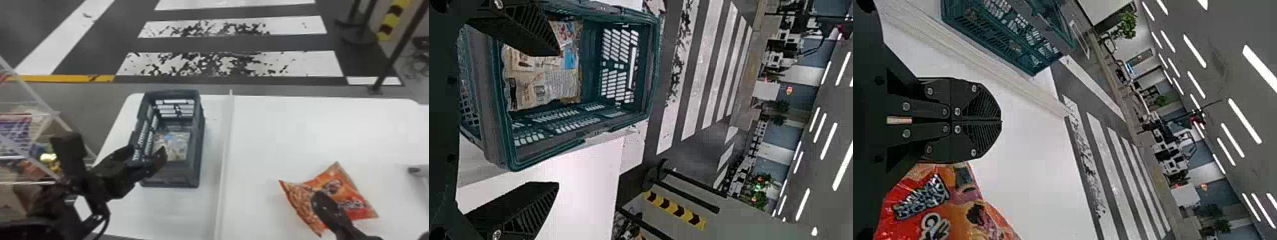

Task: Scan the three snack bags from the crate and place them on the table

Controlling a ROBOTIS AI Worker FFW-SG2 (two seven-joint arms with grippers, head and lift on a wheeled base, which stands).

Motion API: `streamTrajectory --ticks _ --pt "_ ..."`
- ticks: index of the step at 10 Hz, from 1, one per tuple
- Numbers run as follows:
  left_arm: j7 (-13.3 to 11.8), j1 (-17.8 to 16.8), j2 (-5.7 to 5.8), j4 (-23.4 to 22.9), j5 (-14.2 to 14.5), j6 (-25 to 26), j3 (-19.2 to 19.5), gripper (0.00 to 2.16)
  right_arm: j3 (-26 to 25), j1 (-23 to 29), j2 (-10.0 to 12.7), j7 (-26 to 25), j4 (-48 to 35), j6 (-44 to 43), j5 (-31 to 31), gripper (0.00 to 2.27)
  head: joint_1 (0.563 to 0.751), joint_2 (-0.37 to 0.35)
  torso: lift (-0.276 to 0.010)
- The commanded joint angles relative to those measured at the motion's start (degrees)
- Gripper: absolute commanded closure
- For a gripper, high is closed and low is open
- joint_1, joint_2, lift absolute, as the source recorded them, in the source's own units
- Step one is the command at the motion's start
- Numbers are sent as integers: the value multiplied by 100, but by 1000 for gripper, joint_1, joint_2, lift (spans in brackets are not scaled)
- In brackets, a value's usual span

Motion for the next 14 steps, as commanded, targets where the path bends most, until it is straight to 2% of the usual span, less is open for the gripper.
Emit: streamTrajectory --ticks 1,2,5,7,10,12,13,14 --pt "-63 110 0 167 150 -373 150 70 158 -20 -13 24 145 230 -29 2020 695 226 -36" --pt "-133 171 0 211 194 -548 203 70 272 -100 -13 59 321 388 -47 2020 695 246 -36" --pt "-318 233 9 219 238 -548 352 70 465 -486 22 15 1006 405 -117 2020 695 333 -36" --pt "-362 268 18 211 246 -548 361 70 316 -592 40 -134 1182 370 -161 2020 695 332 -36" --pt "-406 268 18 184 273 -548 352 70 -255 -565 58 -187 1200 265 -460 2020 695 268 -36" --pt "-432 285 18 167 290 -548 378 70 -633 -601 93 -266 1182 230 -548 2020 695 178 -36" --pt "-467 312 18 123 317 -548 431 70 -827 -609 102 -257 1138 230 -592 2020 695 159 -36" --pt "-467 338 18 96 343 -548 466 70 -976 -390 93 -178 857 247 -750 2020 695 125 -36"
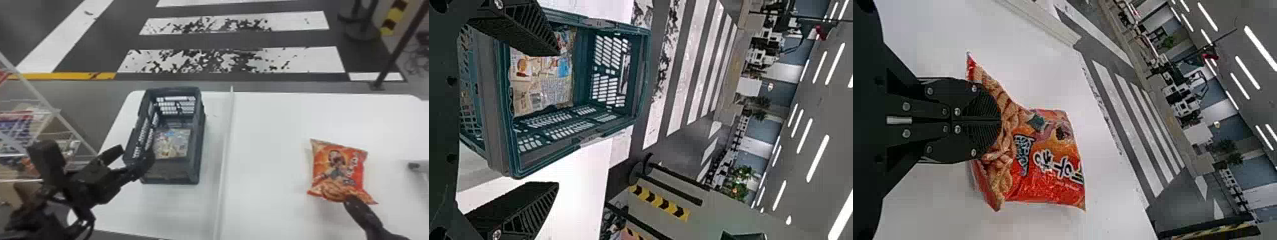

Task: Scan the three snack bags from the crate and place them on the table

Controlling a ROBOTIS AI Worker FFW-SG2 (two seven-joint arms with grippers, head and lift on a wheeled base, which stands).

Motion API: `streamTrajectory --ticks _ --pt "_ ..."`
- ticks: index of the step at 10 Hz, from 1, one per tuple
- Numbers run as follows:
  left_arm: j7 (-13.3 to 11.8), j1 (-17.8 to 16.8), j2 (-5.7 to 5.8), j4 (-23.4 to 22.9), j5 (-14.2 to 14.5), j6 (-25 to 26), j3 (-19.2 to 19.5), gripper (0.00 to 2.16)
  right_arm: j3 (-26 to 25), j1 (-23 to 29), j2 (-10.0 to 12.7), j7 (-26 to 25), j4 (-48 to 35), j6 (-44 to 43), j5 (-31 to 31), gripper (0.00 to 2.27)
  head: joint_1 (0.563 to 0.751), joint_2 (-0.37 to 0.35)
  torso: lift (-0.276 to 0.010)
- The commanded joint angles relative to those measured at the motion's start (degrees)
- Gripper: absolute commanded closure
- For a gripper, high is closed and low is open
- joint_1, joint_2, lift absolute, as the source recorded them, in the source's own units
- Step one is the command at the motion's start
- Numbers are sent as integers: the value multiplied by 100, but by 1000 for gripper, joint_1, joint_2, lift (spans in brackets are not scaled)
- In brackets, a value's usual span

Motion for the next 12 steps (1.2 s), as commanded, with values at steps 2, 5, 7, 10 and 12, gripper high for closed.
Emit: streamTrajectory --ticks 2,5,7,10,12 --pt "-26 20 0 -32 42 0 62 70 -130 472 16 111 -906 -251 -86 2020 695 92 -36" --pt "-78 91 26 -208 51 0 -34 70 142 -460 201 58 -396 -567 512 2020 695 108 -36" --pt "-78 56 97 -225 42 18 -69 70 301 -1110 253 5 579 -1024 767 2020 695 100 -36" --pt "-69 20 167 -199 51 18 -122 70 301 -1743 262 -30 1581 -1217 1092 2020 695 83 -36" --pt "-69 -32 167 -102 51 0 -228 70 397 -2086 280 -100 2179 -1305 1145 2020 695 71 -36"
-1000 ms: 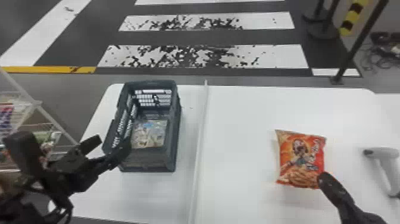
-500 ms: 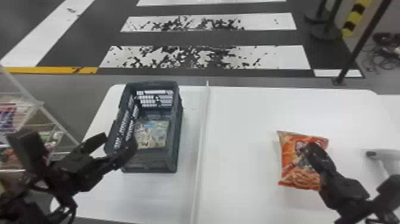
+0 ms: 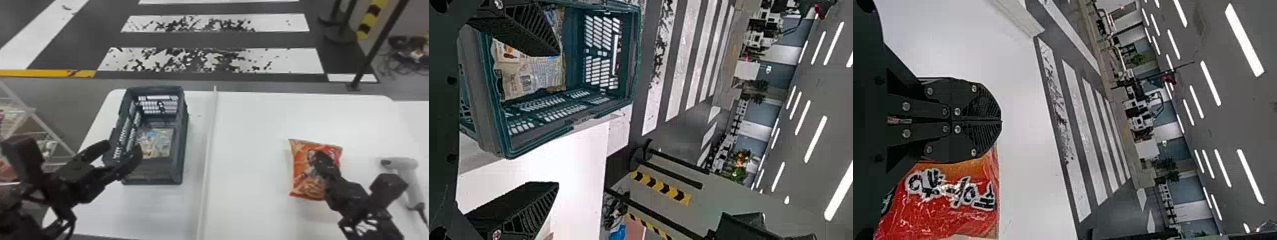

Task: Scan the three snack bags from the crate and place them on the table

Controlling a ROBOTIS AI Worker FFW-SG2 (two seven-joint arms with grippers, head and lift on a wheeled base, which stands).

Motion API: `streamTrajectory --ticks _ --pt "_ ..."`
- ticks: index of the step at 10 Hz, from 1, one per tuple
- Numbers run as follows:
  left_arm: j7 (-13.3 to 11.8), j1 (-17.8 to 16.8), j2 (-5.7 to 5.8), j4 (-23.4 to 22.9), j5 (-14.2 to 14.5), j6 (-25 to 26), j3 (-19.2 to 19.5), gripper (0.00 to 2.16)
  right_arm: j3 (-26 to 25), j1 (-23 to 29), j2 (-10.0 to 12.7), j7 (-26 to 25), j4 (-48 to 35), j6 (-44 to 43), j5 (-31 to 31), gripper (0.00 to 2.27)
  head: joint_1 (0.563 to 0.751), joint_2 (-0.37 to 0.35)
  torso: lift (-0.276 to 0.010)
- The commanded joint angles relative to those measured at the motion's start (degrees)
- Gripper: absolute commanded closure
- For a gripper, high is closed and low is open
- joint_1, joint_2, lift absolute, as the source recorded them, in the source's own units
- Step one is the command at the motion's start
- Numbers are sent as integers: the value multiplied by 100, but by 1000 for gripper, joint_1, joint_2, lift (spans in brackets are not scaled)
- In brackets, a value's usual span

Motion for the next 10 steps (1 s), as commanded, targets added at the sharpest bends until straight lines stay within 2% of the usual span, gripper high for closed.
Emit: streamTrajectory --ticks 1,3,6,10 --pt "-16 -62 9 107 0 -10 -46 70 123 -198 50 -62 369 -43 157 2020 695 66 -36" --pt "-51 -97 53 168 0 -63 -46 70 132 -295 137 -106 694 -113 403 2020 695 78 -36" --pt "-60 -176 158 326 158 -292 -11 70 -70 -259 102 -141 1037 -359 605 2020 695 83 -36" --pt "-130 -317 158 564 220 -467 -20 70 -474 110 -179 308 1151 -763 579 2020 695 32 -36"
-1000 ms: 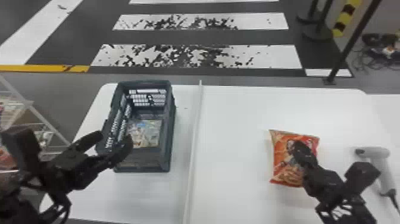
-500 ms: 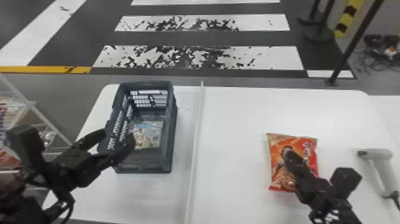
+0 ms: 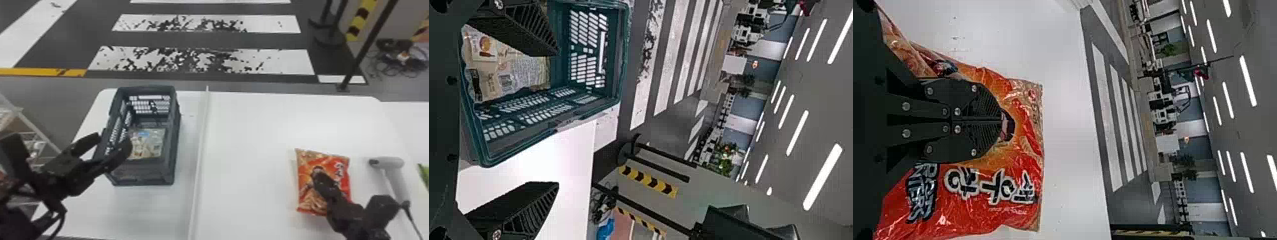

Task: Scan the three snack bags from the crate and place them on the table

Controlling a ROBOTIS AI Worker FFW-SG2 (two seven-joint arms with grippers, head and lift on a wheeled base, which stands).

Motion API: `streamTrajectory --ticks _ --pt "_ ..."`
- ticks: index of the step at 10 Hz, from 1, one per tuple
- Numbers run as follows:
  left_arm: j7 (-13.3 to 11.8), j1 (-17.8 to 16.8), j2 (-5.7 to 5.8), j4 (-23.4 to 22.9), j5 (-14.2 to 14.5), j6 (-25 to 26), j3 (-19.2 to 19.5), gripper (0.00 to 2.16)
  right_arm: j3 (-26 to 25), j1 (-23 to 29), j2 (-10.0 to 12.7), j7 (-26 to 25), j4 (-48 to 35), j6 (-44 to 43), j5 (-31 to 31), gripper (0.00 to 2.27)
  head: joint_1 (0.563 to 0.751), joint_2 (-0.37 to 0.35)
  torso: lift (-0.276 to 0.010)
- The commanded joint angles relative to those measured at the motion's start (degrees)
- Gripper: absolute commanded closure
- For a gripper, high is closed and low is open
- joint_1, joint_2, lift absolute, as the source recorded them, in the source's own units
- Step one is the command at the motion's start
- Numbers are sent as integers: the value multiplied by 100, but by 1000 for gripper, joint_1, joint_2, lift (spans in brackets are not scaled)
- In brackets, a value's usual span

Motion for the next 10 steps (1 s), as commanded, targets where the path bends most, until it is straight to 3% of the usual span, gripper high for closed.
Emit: streamTrajectory --ticks 1,3,5,6,7,8,9,10 --pt "0 -41 -2 37 5 -11 -1 70 -63 183 -155 191 -20 -140 -112 2020 695 15 -36" --pt "9 -76 -2 37 5 -11 -1 70 -134 438 -278 376 -125 -456 -235 2020 695 -11 -36" --pt "9 -76 -2 37 5 -11 -27 70 -266 930 -296 464 -1075 -474 -437 1912 695 -26 -36" --pt "0 -76 -2 20 5 -11 -27 70 -283 1387 -296 472 -1997 -456 -507 1345 695 -32 -36" --pt "0 -68 -2 11 5 -11 -36 70 -362 1827 -313 692 -2964 -17 -340 336 695 -28 -36" --pt "-18 -59 -2 20 5 -11 -27 70 -459 2213 -313 1000 -3746 809 29 -2 695 3 -36" --pt "-44 -59 -2 20 5 -11 -27 70 -450 2618 -305 1000 -4247 880 653 -2 695 22 -36" --pt "-44 -59 -2 20 5 -11 -27 70 -459 2820 -322 1008 -4335 880 890 2 695 52 -36"
